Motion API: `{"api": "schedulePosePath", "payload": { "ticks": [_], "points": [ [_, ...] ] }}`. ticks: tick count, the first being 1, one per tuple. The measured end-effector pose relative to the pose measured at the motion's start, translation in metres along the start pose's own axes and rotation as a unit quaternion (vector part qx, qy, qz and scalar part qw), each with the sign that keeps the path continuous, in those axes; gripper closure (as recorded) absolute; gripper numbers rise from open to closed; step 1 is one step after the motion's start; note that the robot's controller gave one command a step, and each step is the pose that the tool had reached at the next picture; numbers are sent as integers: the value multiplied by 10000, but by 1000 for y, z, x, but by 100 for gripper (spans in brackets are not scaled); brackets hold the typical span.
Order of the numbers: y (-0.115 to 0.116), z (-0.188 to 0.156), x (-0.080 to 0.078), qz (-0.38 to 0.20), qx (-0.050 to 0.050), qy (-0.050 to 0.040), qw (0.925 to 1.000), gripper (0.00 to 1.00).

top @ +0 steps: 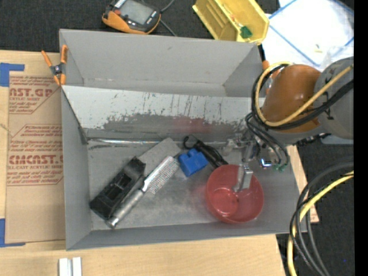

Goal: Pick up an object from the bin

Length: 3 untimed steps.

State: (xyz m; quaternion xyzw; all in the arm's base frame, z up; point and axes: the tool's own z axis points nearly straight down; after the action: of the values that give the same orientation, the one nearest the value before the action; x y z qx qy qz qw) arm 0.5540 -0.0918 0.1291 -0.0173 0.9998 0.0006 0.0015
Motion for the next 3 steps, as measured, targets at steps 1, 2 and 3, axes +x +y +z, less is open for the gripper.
{"api": "schedulePosePath", "payload": {
  "ticks": [1,2,3],
  "points": [
    [-6,26,-26,-501,29,-55,9987,0],
    [6,46,8,-491,4,-16,9988,0],
    [15,59,-18,-820,30,-76,9966,0]
  ]
}}
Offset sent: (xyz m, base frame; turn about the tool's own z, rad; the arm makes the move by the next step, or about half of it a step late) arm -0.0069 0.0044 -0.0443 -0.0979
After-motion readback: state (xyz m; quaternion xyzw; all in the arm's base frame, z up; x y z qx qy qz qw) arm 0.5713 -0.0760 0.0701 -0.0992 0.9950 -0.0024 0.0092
